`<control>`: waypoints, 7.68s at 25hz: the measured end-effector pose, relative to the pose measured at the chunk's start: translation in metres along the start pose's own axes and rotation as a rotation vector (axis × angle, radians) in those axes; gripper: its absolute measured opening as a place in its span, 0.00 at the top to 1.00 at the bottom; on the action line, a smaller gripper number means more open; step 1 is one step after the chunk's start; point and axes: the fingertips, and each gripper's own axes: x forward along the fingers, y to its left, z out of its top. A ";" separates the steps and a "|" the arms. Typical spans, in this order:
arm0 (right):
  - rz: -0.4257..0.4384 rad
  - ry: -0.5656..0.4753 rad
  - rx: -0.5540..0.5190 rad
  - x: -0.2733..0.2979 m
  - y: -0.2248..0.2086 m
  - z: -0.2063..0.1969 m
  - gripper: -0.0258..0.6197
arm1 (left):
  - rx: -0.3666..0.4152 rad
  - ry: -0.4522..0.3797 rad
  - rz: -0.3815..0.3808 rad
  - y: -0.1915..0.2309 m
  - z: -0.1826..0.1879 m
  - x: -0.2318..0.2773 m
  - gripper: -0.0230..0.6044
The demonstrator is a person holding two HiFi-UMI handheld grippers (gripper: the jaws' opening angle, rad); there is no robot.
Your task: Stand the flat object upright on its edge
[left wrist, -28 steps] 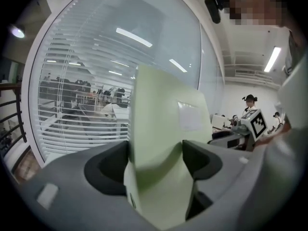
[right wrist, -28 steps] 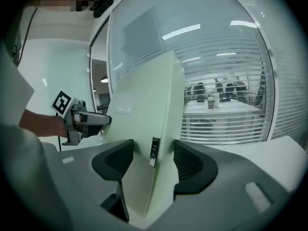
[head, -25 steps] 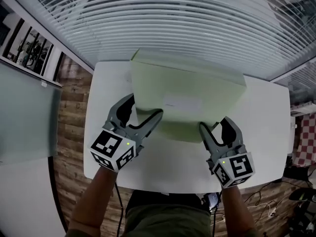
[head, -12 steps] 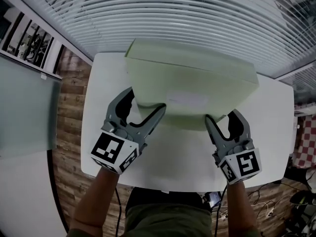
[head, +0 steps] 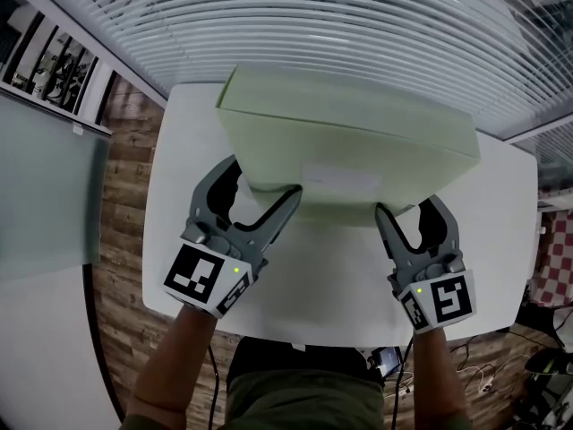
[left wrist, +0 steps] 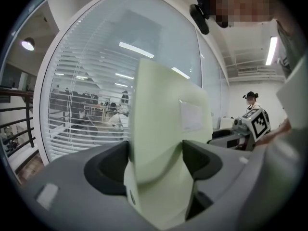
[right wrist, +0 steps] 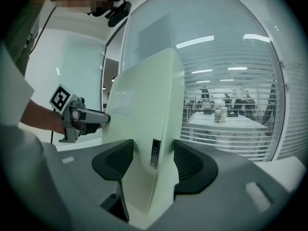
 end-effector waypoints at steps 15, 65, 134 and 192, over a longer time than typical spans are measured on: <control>-0.019 -0.035 -0.036 0.005 0.003 -0.005 0.54 | 0.100 -0.057 0.036 0.007 -0.010 -0.007 0.42; -0.030 -0.035 -0.061 -0.006 0.018 -0.021 0.54 | 0.080 -0.095 0.071 -0.009 -0.024 -0.025 0.42; -0.025 -0.046 -0.013 -0.057 0.038 0.012 0.54 | 0.148 -0.086 0.080 -0.007 0.015 -0.091 0.57; 0.119 -0.093 0.066 -0.063 0.134 0.077 0.94 | 0.111 -0.049 -0.124 -0.027 0.042 -0.131 0.96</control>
